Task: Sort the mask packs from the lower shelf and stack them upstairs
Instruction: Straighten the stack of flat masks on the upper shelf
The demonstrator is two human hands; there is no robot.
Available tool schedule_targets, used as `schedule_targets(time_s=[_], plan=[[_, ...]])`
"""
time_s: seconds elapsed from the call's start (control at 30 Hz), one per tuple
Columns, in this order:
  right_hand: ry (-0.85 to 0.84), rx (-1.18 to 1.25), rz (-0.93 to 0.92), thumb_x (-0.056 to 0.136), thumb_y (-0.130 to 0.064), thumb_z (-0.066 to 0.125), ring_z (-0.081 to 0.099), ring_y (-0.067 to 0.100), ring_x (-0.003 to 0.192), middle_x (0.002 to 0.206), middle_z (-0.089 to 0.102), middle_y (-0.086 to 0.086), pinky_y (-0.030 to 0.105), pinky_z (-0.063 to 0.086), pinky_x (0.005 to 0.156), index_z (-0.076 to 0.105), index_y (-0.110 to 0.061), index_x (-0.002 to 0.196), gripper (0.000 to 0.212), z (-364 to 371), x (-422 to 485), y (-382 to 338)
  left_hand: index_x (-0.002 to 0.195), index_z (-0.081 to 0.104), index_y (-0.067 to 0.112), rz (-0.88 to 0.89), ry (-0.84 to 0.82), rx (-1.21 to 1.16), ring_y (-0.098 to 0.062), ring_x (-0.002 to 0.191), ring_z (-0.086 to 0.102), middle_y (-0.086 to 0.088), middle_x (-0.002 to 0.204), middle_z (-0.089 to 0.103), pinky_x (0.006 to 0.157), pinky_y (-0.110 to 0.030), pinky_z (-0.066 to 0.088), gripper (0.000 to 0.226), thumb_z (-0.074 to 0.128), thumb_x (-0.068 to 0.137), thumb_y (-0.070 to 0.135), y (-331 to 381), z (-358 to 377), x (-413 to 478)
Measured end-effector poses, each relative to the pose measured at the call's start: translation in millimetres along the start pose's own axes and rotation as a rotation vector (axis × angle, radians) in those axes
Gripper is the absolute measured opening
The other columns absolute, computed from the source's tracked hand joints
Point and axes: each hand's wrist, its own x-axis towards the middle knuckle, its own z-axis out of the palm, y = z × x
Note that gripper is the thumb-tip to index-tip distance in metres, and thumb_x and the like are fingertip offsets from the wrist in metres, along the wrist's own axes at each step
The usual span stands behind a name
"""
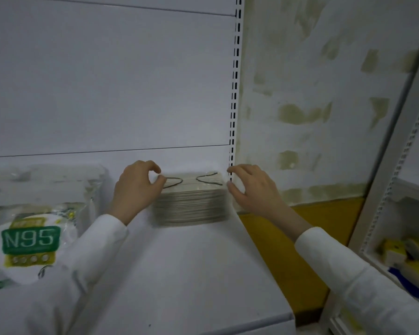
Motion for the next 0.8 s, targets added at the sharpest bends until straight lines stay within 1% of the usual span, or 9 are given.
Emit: schedule_targets(time_s=[0.07,0.13,0.2,0.3,0.37,0.47,0.6,0.7,0.8], plan=[[-0.056,0.067,0.109,0.097,-0.04,0.042,0.052,0.023,0.112,0.123,0.06,0.002,0.032,0.042,0.088,0.056,-0.018,0.125,0.038,7.9,10.4,2.4,0.12,0.056,0.012,-0.121,-0.002,0.006,-0.03,0.108,0.055,-0.01,0.12,0.06,0.089,-0.04,0.045,0.038,0.053,0.09,0.034,-9.2,9.2,7.6],[-0.14,0.167,0.261,0.097,-0.047,0.04,0.053,0.022,0.11,0.122,0.059,0.003,0.03,0.038,0.081,0.053,-0.017,0.127,0.044,15.1,21.4,1.0,0.132,0.046,0.007,-0.305,-0.029,-0.041,-0.034,0.115,0.052,-0.015,0.129,0.055,0.093,-0.041,0.041,0.055,0.05,0.091,0.044,-14.5,17.9,11.5],[-0.263,0.347,0.467,0.094,-0.055,0.04,0.054,0.024,0.105,0.121,0.058,0.004,0.03,0.036,0.079,0.052,-0.011,0.124,0.055,25.1,34.4,1.9,0.132,0.043,0.005,-0.542,-0.118,-0.164,-0.035,0.116,0.05,-0.016,0.131,0.052,0.092,-0.041,0.042,0.068,0.05,0.087,0.055,-19.2,27.8,14.1],[-0.474,0.737,0.802,0.076,-0.072,0.051,0.055,0.027,0.108,0.121,0.054,0.002,0.033,0.044,0.09,0.052,-0.011,0.125,0.078,43.1,45.0,7.0,0.119,0.049,0.011,-0.814,-0.284,-0.498,-0.032,0.094,0.054,-0.013,0.108,0.053,0.076,-0.036,0.046,0.065,0.055,0.079,0.062,-24.4,38.9,10.3],[-0.572,0.83,0.894,0.064,-0.074,0.057,0.059,0.026,0.101,0.112,0.058,0.005,0.036,0.05,0.093,0.057,-0.017,0.115,0.076,55.3,42.3,11.8,0.108,0.054,0.014,-0.864,-0.324,-0.621,-0.027,0.077,0.053,-0.011,0.088,0.052,0.069,-0.031,0.047,0.05,0.059,0.079,0.055,-27.1,43.6,8.6],[-0.601,0.891,0.938,0.075,-0.061,0.062,0.056,0.024,0.091,0.094,0.055,0.006,0.032,0.049,0.076,0.055,-0.019,0.099,0.048,64.3,40.7,17.2,0.093,0.055,0.017,-0.878,-0.32,-0.69,-0.025,0.072,0.052,-0.01,0.084,0.049,0.064,-0.031,0.048,0.029,0.062,0.081,0.043,-27.7,48.4,11.6],[-0.639,0.982,0.982,0.073,-0.053,0.068,0.055,0.023,0.077,0.088,0.053,0.009,0.03,0.046,0.066,0.055,-0.013,0.095,0.047,62.4,45.2,21.2,0.102,0.057,0.014,-0.951,-0.404,-0.812,-0.029,0.088,0.057,-0.013,0.097,0.056,0.08,-0.04,0.051,0.05,0.069,0.06,0.04,-31.2,45.7,19.1],[-0.647,1.051,1.003,0.074,-0.043,0.071,0.057,0.023,0.077,0.091,0.056,0.01,0.031,0.05,0.065,0.058,-0.012,0.091,0.037,61.3,44.5,24.5,0.098,0.059,0.012,-0.955,-0.429,-0.859,-0.025,0.076,0.06,-0.009,0.082,0.062,0.064,-0.029,0.053,0.036,0.066,0.07,0.032,-29.5,45.7,20.5],[-0.629,1.131,1.047,0.075,-0.038,0.072,0.056,0.024,0.078,0.094,0.052,0.011,0.031,0.051,0.061,0.056,-0.009,0.099,0.041,63.9,43.1,27.3,0.101,0.06,0.013,-0.957,-0.454,-0.922,-0.022,0.075,0.059,-0.007,0.08,0.062,0.064,-0.027,0.048,0.047,0.071,0.059,0.031,-29.5,46.2,18.0]])
